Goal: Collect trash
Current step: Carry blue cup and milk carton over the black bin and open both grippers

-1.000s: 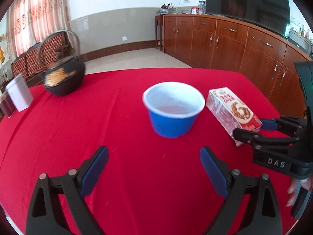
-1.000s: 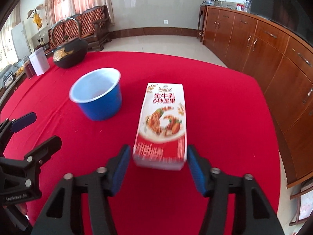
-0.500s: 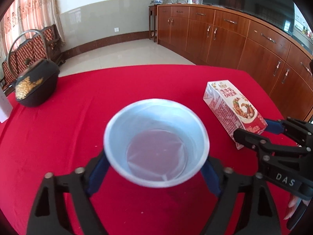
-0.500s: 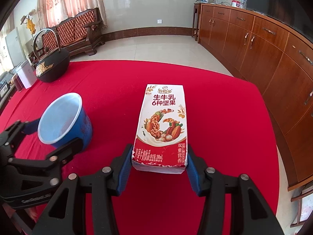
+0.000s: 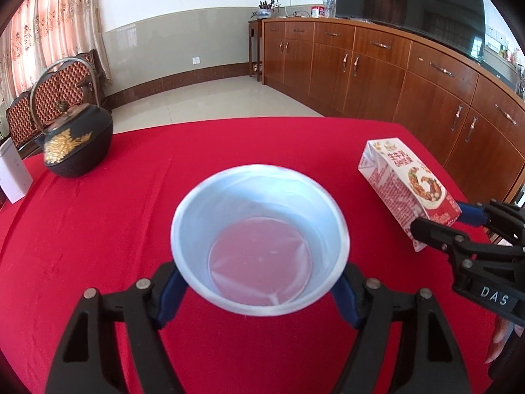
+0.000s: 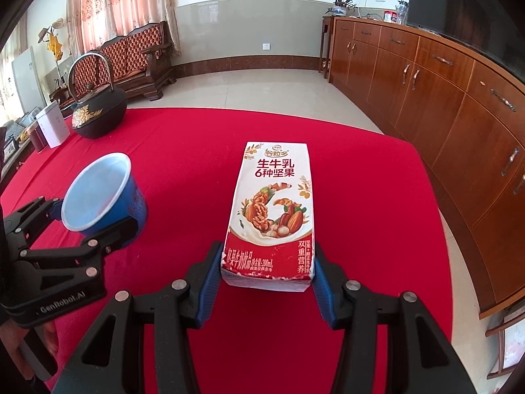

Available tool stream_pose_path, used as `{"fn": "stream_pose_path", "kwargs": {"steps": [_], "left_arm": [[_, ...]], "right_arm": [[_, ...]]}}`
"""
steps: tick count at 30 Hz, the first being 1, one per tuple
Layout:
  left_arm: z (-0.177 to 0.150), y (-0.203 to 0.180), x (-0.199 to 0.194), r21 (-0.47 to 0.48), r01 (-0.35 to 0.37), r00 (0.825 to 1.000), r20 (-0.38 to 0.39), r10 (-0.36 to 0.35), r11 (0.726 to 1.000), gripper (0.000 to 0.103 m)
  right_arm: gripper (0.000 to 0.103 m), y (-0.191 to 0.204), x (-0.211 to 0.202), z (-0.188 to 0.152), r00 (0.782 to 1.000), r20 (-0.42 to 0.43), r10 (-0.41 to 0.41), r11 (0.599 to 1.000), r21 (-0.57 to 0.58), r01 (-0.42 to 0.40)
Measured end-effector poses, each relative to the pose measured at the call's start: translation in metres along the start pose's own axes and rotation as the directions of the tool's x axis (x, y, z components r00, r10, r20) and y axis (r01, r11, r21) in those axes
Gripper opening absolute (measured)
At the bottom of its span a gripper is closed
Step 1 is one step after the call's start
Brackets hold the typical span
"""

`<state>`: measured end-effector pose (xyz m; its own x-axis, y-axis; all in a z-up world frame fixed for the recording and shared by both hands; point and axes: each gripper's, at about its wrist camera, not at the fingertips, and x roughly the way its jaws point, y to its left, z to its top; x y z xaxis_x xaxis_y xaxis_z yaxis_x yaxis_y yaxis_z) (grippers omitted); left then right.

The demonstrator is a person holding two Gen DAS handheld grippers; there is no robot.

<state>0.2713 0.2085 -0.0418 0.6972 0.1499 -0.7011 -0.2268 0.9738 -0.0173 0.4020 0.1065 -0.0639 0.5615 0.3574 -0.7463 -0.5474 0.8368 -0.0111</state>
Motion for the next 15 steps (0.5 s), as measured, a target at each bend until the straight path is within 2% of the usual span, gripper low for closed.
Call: {"fn": "stream_pose_path", "kwargs": {"steps": [15], "left_arm": [[-0.023,-0.008,-0.057,-0.014,0.017,0.999,0.031,-0.017,1.000,0.077]], "right_arm": [[0.053,0.012,-0.081,-0.049,0.999,0.041,-0.022,1.000,0.003,0.022]]}}
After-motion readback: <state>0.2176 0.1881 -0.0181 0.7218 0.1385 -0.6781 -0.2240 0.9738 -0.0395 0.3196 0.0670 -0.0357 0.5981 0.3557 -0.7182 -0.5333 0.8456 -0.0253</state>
